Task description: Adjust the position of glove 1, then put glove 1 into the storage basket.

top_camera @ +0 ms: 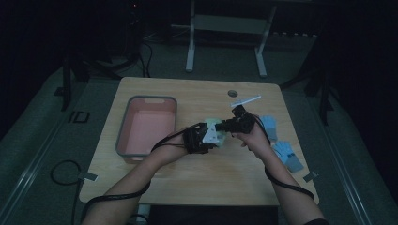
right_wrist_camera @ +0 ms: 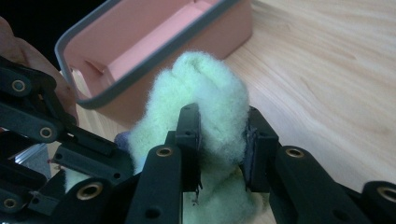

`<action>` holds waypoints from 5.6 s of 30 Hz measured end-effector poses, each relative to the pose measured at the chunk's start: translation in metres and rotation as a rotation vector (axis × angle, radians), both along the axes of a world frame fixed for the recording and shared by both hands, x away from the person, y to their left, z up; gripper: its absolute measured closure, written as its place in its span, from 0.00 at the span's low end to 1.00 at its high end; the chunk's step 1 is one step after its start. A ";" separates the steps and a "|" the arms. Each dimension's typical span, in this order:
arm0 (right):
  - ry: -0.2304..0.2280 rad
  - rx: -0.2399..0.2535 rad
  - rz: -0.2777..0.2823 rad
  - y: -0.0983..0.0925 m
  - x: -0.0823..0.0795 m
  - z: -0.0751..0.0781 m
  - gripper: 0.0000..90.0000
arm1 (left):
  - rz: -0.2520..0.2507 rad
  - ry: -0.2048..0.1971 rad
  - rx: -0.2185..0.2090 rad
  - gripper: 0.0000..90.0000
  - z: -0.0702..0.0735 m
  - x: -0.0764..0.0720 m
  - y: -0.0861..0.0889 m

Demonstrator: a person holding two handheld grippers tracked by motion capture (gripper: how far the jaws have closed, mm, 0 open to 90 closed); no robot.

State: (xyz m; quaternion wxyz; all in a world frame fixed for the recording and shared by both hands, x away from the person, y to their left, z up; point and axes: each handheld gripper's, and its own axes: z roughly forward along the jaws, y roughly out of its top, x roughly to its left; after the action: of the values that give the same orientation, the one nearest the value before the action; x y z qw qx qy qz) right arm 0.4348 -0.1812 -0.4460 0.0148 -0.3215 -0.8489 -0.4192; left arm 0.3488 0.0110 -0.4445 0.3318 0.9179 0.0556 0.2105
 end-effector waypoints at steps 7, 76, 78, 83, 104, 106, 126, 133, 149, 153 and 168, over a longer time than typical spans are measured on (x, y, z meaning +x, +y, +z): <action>-0.007 0.018 0.020 0.019 0.006 0.013 0.80 | 0.018 -0.024 0.022 0.82 0.013 0.000 0.017; 0.091 -0.166 0.161 0.221 0.048 -0.044 0.80 | 0.134 0.169 0.185 0.82 -0.051 0.034 0.172; 0.087 -0.182 0.157 0.222 0.049 -0.046 0.79 | 0.121 0.175 0.198 0.81 -0.054 0.038 0.172; 0.097 -0.193 0.133 0.222 0.051 -0.050 0.73 | 0.105 0.169 0.218 0.80 -0.055 0.044 0.170; 0.029 -0.141 0.149 0.198 0.038 -0.013 0.50 | 0.209 0.236 0.116 0.48 -0.037 0.036 0.174; 0.022 -0.127 0.151 0.191 0.035 -0.007 0.48 | 0.212 0.249 0.091 0.48 -0.033 0.034 0.172; -0.044 -0.112 0.134 0.113 0.011 0.002 0.41 | 0.140 0.313 0.013 0.47 -0.013 0.019 0.129; -0.012 -0.072 0.134 0.092 0.009 0.000 0.31 | 0.164 0.293 0.008 0.19 -0.015 0.015 0.108; -0.072 -0.073 0.105 0.044 0.004 -0.007 0.23 | 0.156 0.251 -0.029 0.02 -0.029 0.007 0.079; -0.033 -0.086 0.094 0.029 0.000 -0.007 0.21 | 0.129 0.259 -0.039 0.02 -0.032 0.004 0.072; -0.162 -0.090 0.027 -0.031 -0.018 -0.012 0.28 | 0.037 0.243 -0.070 0.02 -0.043 -0.024 0.042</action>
State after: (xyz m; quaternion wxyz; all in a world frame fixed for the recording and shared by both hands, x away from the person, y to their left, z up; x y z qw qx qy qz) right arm 0.4169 -0.2125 -0.4576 -0.0630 -0.2753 -0.8696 -0.4050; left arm 0.3250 0.0525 -0.4879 0.3504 0.9233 0.1195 0.1019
